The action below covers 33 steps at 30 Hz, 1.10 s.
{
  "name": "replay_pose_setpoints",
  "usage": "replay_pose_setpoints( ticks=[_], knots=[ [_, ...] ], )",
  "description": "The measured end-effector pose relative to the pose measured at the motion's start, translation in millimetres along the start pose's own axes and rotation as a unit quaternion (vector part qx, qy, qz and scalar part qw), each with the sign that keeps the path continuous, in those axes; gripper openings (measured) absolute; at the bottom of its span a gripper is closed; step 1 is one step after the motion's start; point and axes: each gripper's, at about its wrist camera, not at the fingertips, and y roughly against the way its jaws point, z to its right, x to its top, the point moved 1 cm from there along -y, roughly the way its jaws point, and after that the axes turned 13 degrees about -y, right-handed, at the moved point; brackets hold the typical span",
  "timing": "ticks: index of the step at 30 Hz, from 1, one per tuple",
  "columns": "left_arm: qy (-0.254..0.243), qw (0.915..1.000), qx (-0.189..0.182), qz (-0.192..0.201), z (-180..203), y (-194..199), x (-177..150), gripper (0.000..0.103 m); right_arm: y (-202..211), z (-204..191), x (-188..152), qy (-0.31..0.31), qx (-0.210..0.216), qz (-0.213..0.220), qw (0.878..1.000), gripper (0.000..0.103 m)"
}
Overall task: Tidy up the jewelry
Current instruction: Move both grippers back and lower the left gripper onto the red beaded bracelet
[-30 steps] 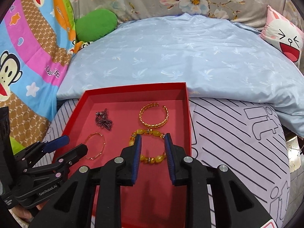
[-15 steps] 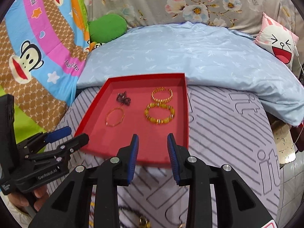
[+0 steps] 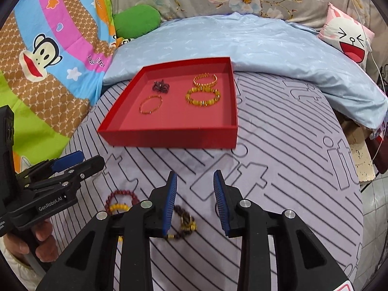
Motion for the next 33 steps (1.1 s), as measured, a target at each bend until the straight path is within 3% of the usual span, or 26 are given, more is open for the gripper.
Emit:
replay_pose_setpoints(
  ticks=[14,24,33],
  knots=[
    [0.031,0.9989,0.006,-0.034,-2,2,-54,0.061,-4,15,-49,-0.014,-0.008,-0.034,0.999,0.031],
    [0.022,0.9989,0.014,-0.038,5,-9,-51,0.06,-7,19,-56,-0.022,-0.008,-0.04,0.999,0.031],
    [0.01,0.9984,0.02,-0.051,3,-29,-49,0.047,-10,19,-56,-0.023,-0.008,-0.042,0.999,0.031]
  ],
)
